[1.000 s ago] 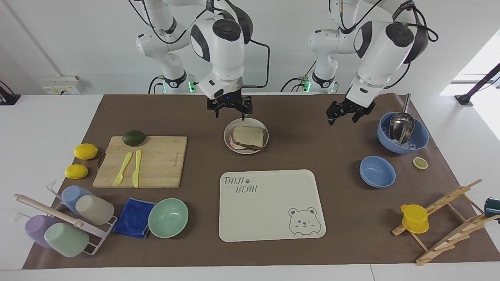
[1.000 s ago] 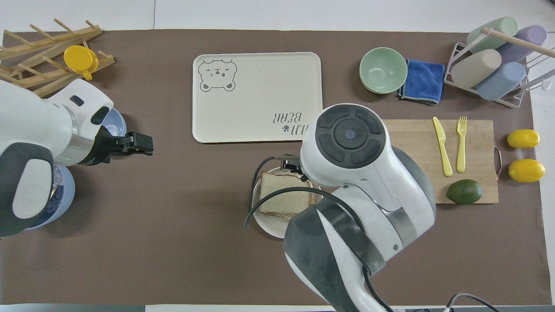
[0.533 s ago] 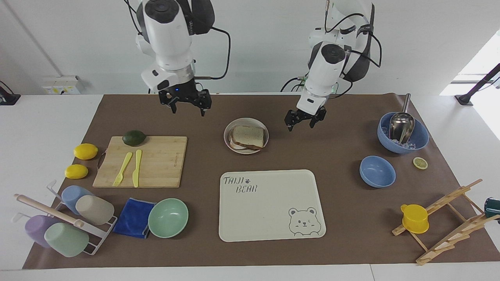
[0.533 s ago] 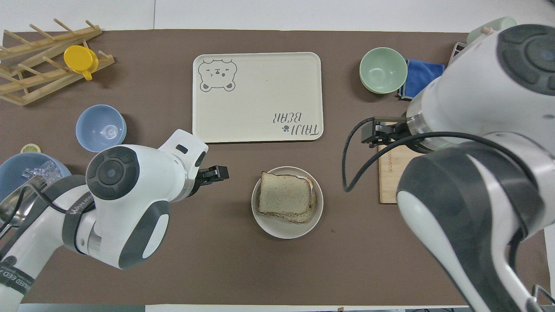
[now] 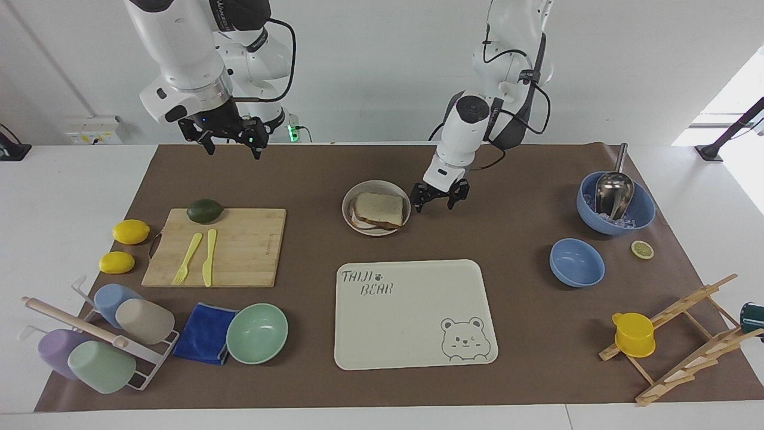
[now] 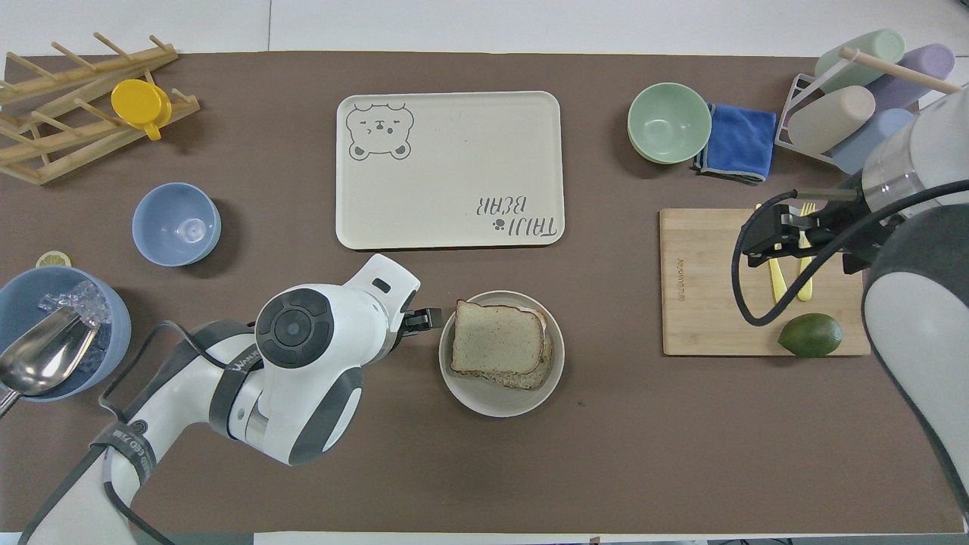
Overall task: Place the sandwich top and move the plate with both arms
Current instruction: 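Grasp the white plate rim with the left gripper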
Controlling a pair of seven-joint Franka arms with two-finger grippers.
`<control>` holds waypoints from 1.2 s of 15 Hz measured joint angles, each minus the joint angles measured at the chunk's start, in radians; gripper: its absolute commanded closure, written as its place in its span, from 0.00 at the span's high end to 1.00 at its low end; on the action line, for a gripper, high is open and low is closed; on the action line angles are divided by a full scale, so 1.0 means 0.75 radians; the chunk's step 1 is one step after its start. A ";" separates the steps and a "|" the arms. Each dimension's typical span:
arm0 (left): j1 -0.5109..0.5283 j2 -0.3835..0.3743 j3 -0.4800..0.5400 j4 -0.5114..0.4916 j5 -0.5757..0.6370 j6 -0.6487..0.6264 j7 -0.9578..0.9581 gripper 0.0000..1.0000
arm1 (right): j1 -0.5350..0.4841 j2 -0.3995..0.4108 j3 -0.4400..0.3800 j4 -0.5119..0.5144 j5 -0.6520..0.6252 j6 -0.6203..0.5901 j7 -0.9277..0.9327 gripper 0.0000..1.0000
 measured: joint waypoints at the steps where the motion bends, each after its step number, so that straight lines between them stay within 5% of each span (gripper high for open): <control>1: -0.017 0.022 -0.001 -0.002 -0.001 0.023 0.000 1.00 | 0.004 -0.008 0.002 0.013 0.000 -0.030 0.000 1.00; 11: -0.075 0.073 -0.001 -0.003 -0.001 0.052 -0.001 0.91 | -0.030 -0.052 -0.085 0.011 0.000 -0.060 -0.155 1.00; 14: -0.092 0.080 -0.001 -0.005 -0.001 0.059 -0.001 0.79 | -0.030 -0.060 -0.099 0.009 0.027 -0.060 -0.171 1.00; 17: -0.106 0.083 0.000 -0.006 -0.001 0.062 0.000 0.57 | -0.030 -0.060 -0.097 0.008 0.041 -0.060 -0.171 1.00; 18: -0.110 0.083 -0.002 -0.006 -0.001 0.063 0.000 0.42 | -0.030 -0.060 -0.097 0.008 0.042 -0.060 -0.171 1.00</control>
